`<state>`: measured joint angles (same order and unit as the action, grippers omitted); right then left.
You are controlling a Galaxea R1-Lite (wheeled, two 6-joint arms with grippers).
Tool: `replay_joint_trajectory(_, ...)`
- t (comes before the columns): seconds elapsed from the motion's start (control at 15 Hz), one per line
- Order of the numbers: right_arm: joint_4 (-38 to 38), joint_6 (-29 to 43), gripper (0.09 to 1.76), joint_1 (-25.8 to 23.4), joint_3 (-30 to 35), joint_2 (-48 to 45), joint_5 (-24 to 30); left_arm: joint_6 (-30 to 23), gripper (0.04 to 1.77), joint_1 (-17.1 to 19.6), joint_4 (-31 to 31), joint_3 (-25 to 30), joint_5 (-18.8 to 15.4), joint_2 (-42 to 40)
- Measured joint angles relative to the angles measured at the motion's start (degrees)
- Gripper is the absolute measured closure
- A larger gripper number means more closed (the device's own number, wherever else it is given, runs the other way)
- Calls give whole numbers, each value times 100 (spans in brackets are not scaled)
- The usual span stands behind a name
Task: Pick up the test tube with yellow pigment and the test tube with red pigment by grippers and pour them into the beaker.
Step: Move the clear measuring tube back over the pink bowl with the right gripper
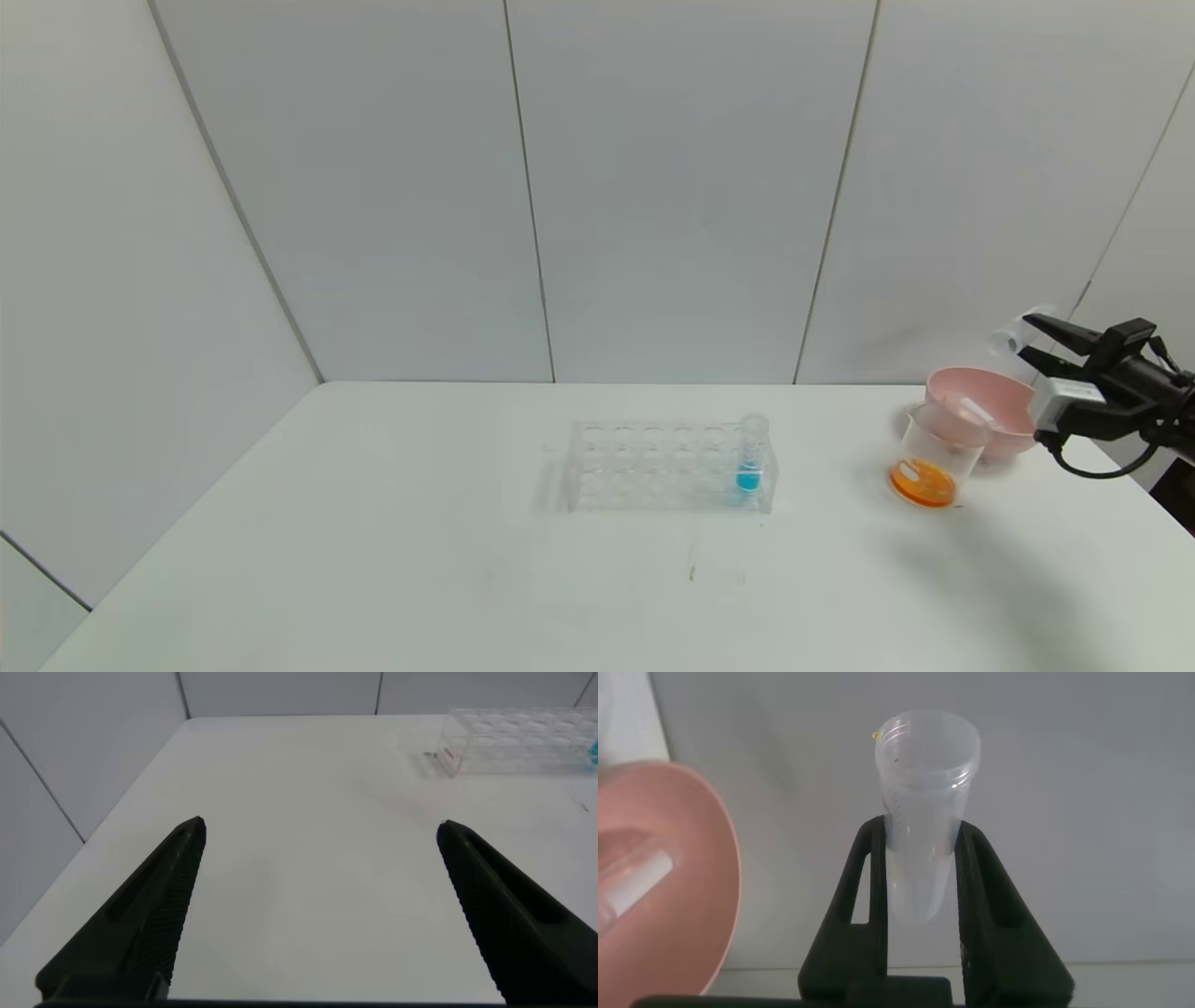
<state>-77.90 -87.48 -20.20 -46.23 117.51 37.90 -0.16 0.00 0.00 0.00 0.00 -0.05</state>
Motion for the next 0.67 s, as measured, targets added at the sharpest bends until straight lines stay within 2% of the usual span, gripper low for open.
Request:
replay_joint_trajectory(0.27, 907, 3501, 135, 472, -1087, -108, -1807, 0, 5, 0, 0, 0, 0, 0)
replay_joint_trajectory(0.47, 1279, 5956, 135, 634, -1223, -119, -2550, 0, 5, 0, 0, 0, 0, 0)
replay_joint_trajectory(0.53, 1325, 6468, 135, 649, -1039, -105, -2704, 0, 5, 0, 0, 0, 0, 0)
replay_joint_trajectory(0.67, 1356, 6963, 135, 634, -678, -37, -2809, 0, 5, 0, 0, 0, 0, 0)
